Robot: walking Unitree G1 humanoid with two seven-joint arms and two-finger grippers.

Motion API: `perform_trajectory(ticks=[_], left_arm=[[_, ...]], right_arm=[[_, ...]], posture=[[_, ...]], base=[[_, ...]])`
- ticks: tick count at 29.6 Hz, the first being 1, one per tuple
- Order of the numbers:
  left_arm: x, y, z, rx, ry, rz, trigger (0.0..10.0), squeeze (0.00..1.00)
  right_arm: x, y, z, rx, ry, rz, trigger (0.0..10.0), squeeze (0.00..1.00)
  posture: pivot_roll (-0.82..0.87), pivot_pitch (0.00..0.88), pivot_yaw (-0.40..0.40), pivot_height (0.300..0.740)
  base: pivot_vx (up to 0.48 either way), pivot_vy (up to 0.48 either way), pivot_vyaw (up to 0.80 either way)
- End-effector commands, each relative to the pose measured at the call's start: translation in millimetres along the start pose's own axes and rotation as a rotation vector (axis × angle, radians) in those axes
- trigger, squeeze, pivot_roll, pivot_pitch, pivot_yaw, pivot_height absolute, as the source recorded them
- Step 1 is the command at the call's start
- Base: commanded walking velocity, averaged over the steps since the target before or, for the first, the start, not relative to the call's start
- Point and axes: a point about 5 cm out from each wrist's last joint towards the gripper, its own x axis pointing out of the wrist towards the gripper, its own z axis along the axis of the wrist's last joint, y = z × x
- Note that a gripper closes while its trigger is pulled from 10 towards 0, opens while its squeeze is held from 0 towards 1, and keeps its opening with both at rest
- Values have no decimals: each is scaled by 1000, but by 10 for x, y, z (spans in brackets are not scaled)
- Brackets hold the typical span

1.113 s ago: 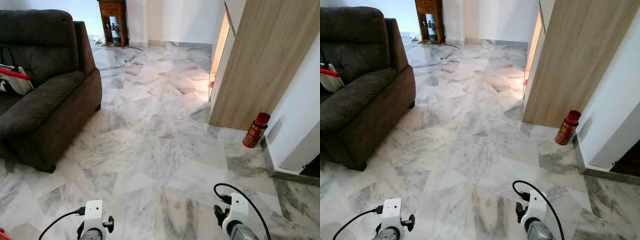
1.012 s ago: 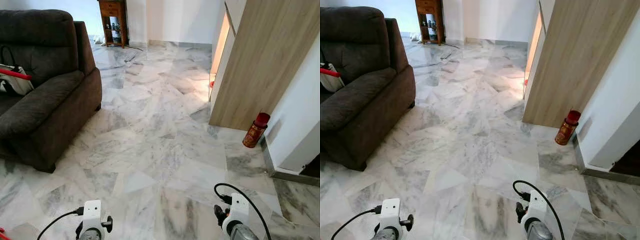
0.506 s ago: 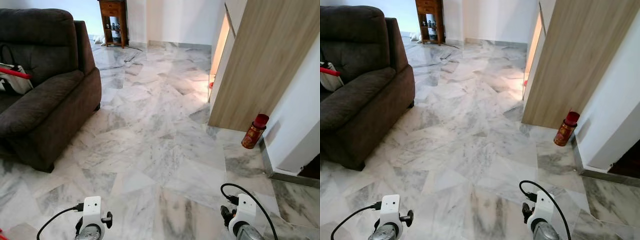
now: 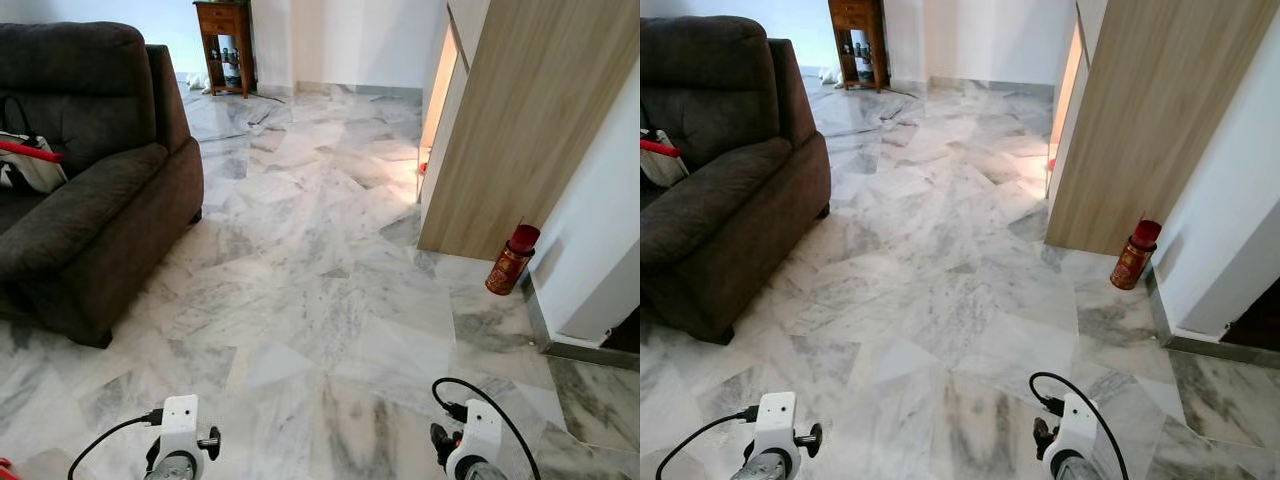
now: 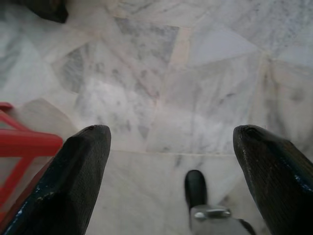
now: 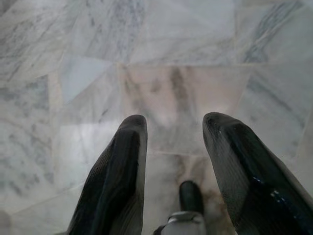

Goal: Picking trash to rubbish bin

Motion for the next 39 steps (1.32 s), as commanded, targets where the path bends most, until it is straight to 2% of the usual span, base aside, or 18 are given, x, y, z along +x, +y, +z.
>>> perform_trajectory(ticks=[1,6,16,25,32,39], left_arm=[[4,19,7,31,1,-10,10000,0],[33,28,107,19,-19,-3,10000,0],[34,30,103,12,-14,1,10000,0],[50,24,168,-6,-31,11,10000,0],[36,-35,117,-31,-17,11,10000,0],[34,-84,116,-50,-15,7,10000,0]], right_arm=[[0,-5,9,27,-13,-10,10000,0],[14,37,36,12,-14,1,10000,0],[9,11,42,38,-24,-10,10000,0],[39,53,160,10,-46,14,10000,0],[26,-41,191,-1,-53,2,10000,0],[19,-98,207,-2,-54,-13,10000,0]], posture=[[-92,0,34,740],[-82,0,34,740],[-83,0,33,740],[-82,0,17,740],[-108,0,-20,740],[-118,0,-21,740]], base=[[0,0,0],[0,0,0],[0,0,0],[0,0,0],[0,0,0],[0,0,0]])
